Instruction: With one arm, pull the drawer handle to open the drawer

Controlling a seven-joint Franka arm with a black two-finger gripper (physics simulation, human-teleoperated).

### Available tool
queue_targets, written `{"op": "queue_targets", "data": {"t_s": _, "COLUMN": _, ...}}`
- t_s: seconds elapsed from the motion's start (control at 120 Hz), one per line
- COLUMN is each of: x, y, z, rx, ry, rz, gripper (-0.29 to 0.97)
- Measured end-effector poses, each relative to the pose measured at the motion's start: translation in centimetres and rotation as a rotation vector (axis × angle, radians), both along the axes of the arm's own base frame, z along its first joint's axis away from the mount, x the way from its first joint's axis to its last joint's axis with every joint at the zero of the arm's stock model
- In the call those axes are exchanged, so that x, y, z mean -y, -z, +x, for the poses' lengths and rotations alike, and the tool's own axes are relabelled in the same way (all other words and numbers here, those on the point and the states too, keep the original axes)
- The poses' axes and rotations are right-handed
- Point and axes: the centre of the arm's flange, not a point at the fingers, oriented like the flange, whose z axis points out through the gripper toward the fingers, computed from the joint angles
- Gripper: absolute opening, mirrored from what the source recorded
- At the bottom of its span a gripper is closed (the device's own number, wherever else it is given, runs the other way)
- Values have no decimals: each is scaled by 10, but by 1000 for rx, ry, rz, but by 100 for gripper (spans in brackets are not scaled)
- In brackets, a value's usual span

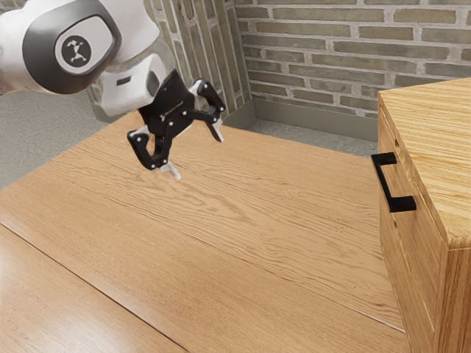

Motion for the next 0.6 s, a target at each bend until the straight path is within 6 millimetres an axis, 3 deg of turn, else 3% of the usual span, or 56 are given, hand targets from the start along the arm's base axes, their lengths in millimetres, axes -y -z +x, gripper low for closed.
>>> {"op": "queue_targets", "data": {"t_s": 0.158, "x": 41, "y": -4, "z": 9, "rx": 81, "ry": 268, "rz": -41, "gripper": 61}}
{"op": "queue_targets", "data": {"t_s": 0.292, "x": 81, "y": -1, "z": 14, "rx": 138, "ry": 457, "rz": -91, "gripper": 49}}
{"op": "queue_targets", "data": {"t_s": 0.6, "x": 102, "y": -4, "z": 35, "rx": 287, "ry": 659, "rz": -174, "gripper": 37}}
